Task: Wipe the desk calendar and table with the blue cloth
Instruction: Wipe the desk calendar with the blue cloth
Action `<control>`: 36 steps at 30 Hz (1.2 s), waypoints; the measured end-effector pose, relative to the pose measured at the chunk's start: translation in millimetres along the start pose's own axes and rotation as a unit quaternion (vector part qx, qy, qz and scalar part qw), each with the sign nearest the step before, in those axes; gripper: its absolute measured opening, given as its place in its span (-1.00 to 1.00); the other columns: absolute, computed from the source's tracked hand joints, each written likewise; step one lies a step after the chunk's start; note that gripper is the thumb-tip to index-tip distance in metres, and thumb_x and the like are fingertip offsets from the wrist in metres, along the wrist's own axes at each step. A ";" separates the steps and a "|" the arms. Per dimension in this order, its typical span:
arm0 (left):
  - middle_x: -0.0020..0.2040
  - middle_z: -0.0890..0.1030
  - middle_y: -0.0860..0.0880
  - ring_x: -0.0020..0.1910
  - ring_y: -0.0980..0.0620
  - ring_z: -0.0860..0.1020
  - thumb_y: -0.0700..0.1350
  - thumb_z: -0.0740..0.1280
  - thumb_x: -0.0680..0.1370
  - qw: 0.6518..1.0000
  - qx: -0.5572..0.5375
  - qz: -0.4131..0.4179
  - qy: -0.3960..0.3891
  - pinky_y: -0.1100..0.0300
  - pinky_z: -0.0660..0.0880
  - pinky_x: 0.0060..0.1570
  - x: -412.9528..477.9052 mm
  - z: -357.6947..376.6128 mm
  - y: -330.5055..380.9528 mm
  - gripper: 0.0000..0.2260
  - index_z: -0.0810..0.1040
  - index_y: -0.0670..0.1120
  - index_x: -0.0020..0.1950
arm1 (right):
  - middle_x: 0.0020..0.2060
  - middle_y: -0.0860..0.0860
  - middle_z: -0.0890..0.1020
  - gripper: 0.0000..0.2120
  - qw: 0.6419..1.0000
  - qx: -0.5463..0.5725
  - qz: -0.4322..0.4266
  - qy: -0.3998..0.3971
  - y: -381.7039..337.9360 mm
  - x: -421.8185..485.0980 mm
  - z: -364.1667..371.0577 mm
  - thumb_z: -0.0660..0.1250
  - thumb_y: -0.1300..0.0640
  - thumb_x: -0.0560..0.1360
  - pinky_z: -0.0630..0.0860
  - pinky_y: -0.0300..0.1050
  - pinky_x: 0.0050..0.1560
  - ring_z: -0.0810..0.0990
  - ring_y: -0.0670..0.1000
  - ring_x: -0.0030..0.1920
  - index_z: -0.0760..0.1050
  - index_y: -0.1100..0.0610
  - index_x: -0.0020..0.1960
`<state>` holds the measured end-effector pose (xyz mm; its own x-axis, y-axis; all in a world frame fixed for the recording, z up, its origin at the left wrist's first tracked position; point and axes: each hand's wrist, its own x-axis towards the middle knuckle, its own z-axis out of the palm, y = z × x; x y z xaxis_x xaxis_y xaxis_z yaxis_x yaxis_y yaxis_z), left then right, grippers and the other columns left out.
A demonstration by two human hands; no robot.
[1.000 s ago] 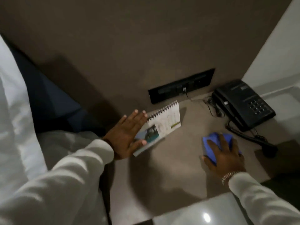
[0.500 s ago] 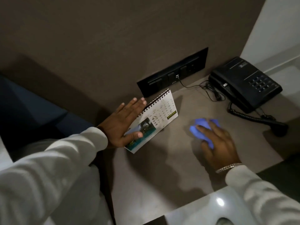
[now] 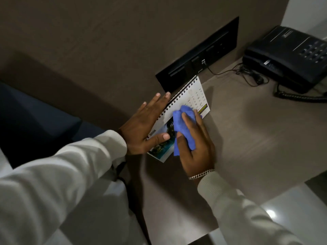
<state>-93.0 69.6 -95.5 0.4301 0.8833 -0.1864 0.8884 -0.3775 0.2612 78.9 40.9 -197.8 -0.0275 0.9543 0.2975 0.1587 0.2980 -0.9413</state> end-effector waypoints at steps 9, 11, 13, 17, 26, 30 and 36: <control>0.64 -0.12 0.01 0.62 0.02 -0.12 0.42 0.08 0.48 0.999 -0.050 0.020 -0.003 -0.26 0.06 0.51 0.6 0.2 -1.9 -0.13 -0.24 0.02 0.58 | 0.55 0.18 0.12 -0.44 0.994 -0.101 -0.043 0.023 10.2 -36.0 49.8 0.24 -0.01 0.54 0.20 -0.21 0.46 0.17 0.10 0.53 0.18 0.03 0.50; 0.64 -0.10 -0.02 0.62 0.00 -0.09 0.41 0.09 0.48 0.998 -0.064 0.020 -0.006 -0.26 0.08 0.51 0.4 -0.9 0.0 -0.11 -0.21 -0.03 0.59 | 0.54 0.19 0.13 -0.46 0.993 -0.072 -0.076 0.045 11.5 -29.0 53.1 0.26 0.10 0.55 0.30 -0.16 0.42 0.18 0.10 0.53 0.21 0.02 0.49; 0.64 -0.09 -0.04 0.62 -0.02 -0.06 0.41 0.09 0.47 0.997 -0.072 0.024 -0.005 -0.27 0.10 0.50 0.8 -1.4 1.5 -0.10 -0.20 -0.07 0.59 | 0.54 0.20 0.11 -0.43 0.994 -0.058 -0.071 0.065 13.2 -15.0 52.2 0.27 0.17 0.54 0.35 -0.05 0.42 0.15 0.12 0.54 0.18 0.00 0.49; 0.64 -0.11 -0.03 0.62 -0.03 -0.06 0.43 0.08 0.46 0.997 -0.077 0.029 -0.008 -0.28 0.14 0.49 0.6 -2.6 2.7 -0.07 -0.21 -0.09 0.59 | 0.54 0.21 0.12 -0.45 0.994 -0.066 0.025 0.086 12.6 -10.9 53.1 0.24 0.09 0.55 0.38 0.05 0.40 0.15 0.14 0.54 0.15 0.02 0.49; 0.64 -0.08 0.09 0.59 0.17 0.02 0.43 0.11 0.46 0.996 -0.091 0.019 -0.005 0.13 0.14 0.53 1.4 -0.6 2.0 -0.08 -0.20 -0.05 0.60 | 0.51 0.22 0.21 -0.53 0.994 -0.077 -0.034 0.075 11.5 -12.8 67.0 0.07 0.07 0.62 0.19 0.08 0.51 0.14 0.15 0.54 0.07 -0.06 0.50; 0.63 -0.03 0.15 0.55 0.29 0.11 0.41 0.14 0.46 0.994 -0.110 0.008 -0.004 0.50 0.20 0.37 2.5 0.0 2.7 -0.11 -0.21 0.05 0.59 | 0.47 0.29 0.26 -0.51 0.988 -0.095 -0.013 0.121 34.7 1.8 48.8 0.16 0.16 0.54 0.32 0.04 0.43 0.27 0.23 0.47 0.23 0.08 0.46; 0.63 -0.04 0.14 0.51 0.40 0.10 0.40 0.13 0.47 0.995 -0.103 0.013 -0.008 0.59 0.17 0.31 2.9 -3.2 7.3 -0.14 -0.27 0.12 0.57 | 0.56 0.14 0.09 -0.38 0.992 -0.111 0.050 0.040 11.0 -39.2 66.8 0.13 -0.10 0.59 0.15 -0.06 0.46 0.15 0.07 0.51 -0.15 -0.18 0.50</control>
<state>-85.8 70.3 -91.1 0.4566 0.8689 -0.1912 0.8258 -0.3340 0.4545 15.9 8.2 -230.5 0.0769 0.9712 0.2254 0.3695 0.1822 -0.9112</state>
